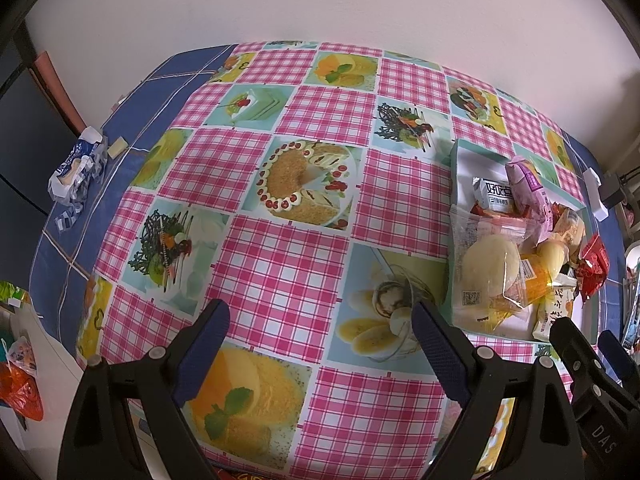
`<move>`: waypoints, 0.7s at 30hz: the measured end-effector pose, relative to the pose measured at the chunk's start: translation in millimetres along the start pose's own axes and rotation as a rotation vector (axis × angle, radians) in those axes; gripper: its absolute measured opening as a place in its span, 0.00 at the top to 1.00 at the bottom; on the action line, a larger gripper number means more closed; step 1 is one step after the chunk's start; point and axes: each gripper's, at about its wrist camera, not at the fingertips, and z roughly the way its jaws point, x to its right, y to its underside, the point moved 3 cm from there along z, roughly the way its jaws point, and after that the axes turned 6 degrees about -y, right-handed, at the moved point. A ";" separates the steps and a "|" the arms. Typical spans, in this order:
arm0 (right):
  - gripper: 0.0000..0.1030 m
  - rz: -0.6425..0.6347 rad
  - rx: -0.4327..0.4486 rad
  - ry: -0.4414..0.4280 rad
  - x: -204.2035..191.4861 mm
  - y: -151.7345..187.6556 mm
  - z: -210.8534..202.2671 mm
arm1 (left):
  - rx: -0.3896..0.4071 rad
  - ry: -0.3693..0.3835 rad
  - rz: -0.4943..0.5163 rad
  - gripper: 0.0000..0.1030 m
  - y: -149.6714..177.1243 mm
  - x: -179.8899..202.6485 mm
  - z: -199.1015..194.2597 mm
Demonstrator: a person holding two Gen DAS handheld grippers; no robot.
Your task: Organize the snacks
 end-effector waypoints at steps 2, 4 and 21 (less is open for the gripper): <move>0.00 0.000 -0.001 0.000 0.4 -1.4 0.2 | 0.000 0.001 0.000 0.10 0.3 -0.2 0.0; 0.00 0.000 -0.001 0.000 -0.1 0.0 0.2 | 0.000 0.000 0.002 0.10 -0.5 -1.2 0.3; 0.00 -0.001 -0.002 -0.001 0.5 -0.7 0.1 | 0.020 -0.005 -0.021 0.10 -0.3 0.3 -5.0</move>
